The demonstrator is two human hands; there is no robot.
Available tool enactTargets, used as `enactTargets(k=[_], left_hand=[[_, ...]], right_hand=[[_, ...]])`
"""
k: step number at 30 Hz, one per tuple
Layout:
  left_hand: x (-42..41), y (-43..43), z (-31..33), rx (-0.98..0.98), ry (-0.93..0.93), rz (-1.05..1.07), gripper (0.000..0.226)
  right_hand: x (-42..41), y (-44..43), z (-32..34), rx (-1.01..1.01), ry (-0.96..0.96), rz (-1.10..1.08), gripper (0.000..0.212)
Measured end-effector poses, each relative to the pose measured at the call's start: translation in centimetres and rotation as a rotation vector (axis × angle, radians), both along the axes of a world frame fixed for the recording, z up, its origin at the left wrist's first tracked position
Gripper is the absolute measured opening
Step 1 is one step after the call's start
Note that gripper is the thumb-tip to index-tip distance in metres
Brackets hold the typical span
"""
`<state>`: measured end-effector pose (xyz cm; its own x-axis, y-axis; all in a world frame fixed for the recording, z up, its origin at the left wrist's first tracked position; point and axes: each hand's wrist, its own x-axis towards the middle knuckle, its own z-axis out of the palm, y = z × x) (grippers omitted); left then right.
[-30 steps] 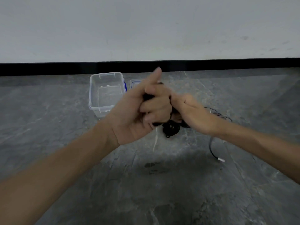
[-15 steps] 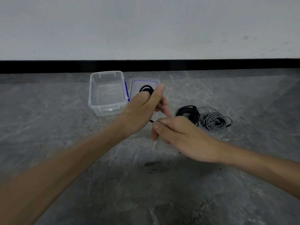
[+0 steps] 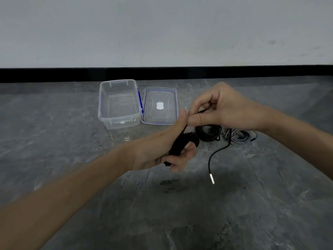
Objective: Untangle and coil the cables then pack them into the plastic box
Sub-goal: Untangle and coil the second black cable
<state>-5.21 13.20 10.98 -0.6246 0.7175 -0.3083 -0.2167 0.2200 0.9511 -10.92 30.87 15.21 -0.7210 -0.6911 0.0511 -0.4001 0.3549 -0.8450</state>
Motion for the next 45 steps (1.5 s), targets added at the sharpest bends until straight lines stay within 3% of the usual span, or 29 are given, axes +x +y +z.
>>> enactTargets(k=[5, 9, 13, 18, 21, 30, 34, 37, 45], left_hand=[[0.2, 0.2, 1.5, 0.241, -0.122, 0.057, 0.053], [-0.4, 0.4, 2.3, 0.502, -0.201, 0.178, 0.056], [-1.1, 0.4, 3.4, 0.651, -0.199, 0.378, 0.048], [-2.2, 0.8, 2.8, 0.496, 0.059, 0.595, 0.032], [-2.7, 0.0, 1.3, 0.266, 0.241, 0.623, 0.027], [-2.4, -1.4, -1.5, -0.448, 0.709, 0.337, 0.037], [-1.8, -1.0, -0.7, -0.331, 0.437, 0.236, 0.070], [-1.2, -0.9, -0.7, -0.213, 0.244, 0.113, 0.079], [-0.5, -0.3, 0.7, 0.188, -0.127, 0.116, 0.062]], right_hand=[[-0.6, 0.4, -1.1, -0.135, -0.112, -0.009, 0.012], [-0.1, 0.1, -3.1, -0.201, -0.194, -0.114, 0.026], [1.9, -0.9, -5.2, -0.114, -0.240, -0.134, 0.037], [5.3, -2.7, -7.4, -0.040, -0.273, -0.083, 0.036], [6.0, -2.9, -6.8, 0.005, -0.303, -0.096, 0.030], [3.4, -1.3, -2.3, 0.254, -0.088, -0.041, 0.024], [1.5, -1.0, -0.8, 0.367, 0.172, 0.098, 0.025], [0.3, -0.8, 0.5, 0.340, 0.366, 0.135, 0.030], [-1.0, -0.4, -1.1, -0.032, 0.040, 0.012, 0.025]])
